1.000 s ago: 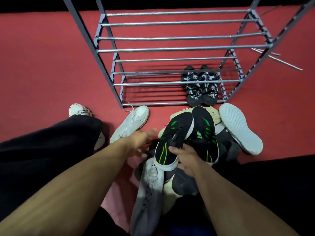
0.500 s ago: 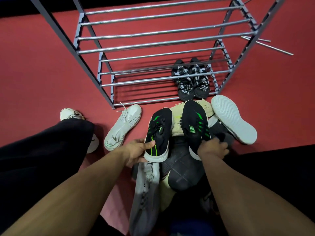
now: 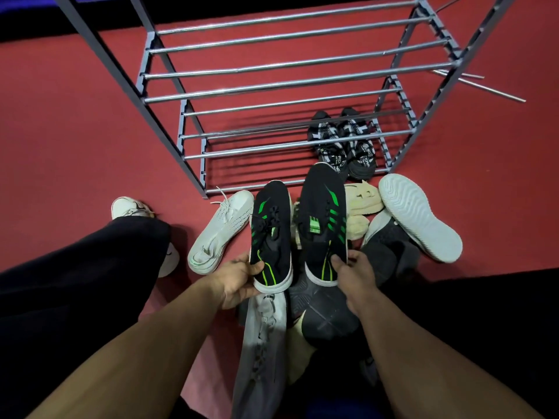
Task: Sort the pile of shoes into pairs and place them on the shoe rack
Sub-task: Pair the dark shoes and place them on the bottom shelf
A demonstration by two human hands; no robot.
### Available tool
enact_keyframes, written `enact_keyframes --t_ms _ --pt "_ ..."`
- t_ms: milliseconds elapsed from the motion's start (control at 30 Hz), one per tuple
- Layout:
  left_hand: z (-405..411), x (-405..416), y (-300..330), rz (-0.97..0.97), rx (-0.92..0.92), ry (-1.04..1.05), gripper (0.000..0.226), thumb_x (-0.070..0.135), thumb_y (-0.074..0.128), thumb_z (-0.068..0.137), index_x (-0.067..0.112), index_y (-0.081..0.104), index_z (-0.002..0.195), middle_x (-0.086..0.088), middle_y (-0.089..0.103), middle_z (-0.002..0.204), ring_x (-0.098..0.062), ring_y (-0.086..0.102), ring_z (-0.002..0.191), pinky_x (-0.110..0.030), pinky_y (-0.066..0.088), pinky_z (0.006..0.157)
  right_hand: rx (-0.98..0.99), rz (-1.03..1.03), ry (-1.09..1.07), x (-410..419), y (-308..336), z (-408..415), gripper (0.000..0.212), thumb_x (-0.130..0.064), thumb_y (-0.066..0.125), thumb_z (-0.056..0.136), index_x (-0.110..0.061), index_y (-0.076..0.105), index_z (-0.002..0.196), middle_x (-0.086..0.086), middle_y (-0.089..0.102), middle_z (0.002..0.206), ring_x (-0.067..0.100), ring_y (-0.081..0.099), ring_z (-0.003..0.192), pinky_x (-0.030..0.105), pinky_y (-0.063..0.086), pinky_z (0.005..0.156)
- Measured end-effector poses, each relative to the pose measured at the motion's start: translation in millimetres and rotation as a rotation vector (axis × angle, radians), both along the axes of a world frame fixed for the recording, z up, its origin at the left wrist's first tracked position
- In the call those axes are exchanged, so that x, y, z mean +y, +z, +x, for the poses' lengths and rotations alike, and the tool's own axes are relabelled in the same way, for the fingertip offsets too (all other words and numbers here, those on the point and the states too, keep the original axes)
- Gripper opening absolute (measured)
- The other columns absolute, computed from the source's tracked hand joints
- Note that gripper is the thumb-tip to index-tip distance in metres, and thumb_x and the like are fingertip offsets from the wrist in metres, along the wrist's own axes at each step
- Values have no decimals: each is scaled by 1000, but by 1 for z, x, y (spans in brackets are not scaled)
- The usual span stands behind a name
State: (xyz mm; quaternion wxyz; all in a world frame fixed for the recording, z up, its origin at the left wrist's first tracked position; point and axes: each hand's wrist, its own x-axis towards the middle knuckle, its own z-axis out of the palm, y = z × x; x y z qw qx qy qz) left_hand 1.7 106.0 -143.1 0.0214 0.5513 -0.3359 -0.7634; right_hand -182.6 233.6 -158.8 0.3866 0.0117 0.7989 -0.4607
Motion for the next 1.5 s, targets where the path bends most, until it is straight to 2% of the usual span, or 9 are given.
enact_keyframes --t_ms 100,267,400,600,733,1067,1233,1400,1500 --pt "-2 -2 -8 -30 -30 59 31 4 46 97 17 60 122 -1 71 92 -13 67 77 -33 58 69 23 -65 102 -19 8 -2 17 -13 60 94 -7 58 109 6 64 98 19 59 89 29 45 80" --pt "-17 -20 -14 -172 -96 176 31 1 44 98 14 59 121 4 73 69 -2 60 40 -14 45 37 116 -8 249 -53 -3 -14 16 -21 59 94 -9 66 103 10 72 98 26 66 90 36 52 81" --pt "-31 -66 -26 -281 -97 240 36 0 44 98 13 56 129 -11 66 122 -13 65 77 -23 53 60 66 -55 184 -103 -16 -32 15 -16 58 95 -8 60 108 7 70 99 22 64 89 31 51 84" --pt "-58 -137 -55 -359 -58 325 41 -3 44 96 14 55 133 -8 66 119 -17 66 81 -34 54 82 92 -21 231 -183 -38 -68 5 -22 59 94 -20 56 91 2 67 97 21 63 91 33 48 90" --pt "-74 -175 -65 -354 -74 327 40 -2 45 97 17 56 131 -4 66 105 -13 61 71 -16 49 49 89 -25 252 -229 -61 -81 7 -24 60 92 -21 58 87 3 69 90 21 64 83 37 52 87" --pt "-82 -229 -87 -489 -313 54 11 12 53 96 18 56 106 -5 64 86 -15 61 52 -24 53 44 199 210 331 -280 -92 -79 39 -37 61 89 -7 58 113 16 67 113 34 68 96 47 55 90" --pt "-71 -224 -76 -760 -634 -93 34 35 57 90 23 60 122 -4 66 122 -26 62 112 -36 49 97 336 350 443 -276 -77 -73 44 -39 55 92 -7 57 123 16 46 134 37 62 106 41 49 98" --pt "-42 -173 -69 -842 -772 -24 18 29 45 91 25 56 104 -5 62 111 -33 56 108 -35 41 86 337 262 481 -257 -57 -58 33 -32 55 88 -12 60 114 13 66 115 35 65 99 37 55 85" --pt "-18 -155 -80 -600 -951 -294 50 40 45 81 20 46 127 -7 46 133 -34 42 124 -46 37 102 311 300 595 -236 -48 -45 25 -24 52 87 -7 63 102 14 69 103 36 67 97 32 52 78"
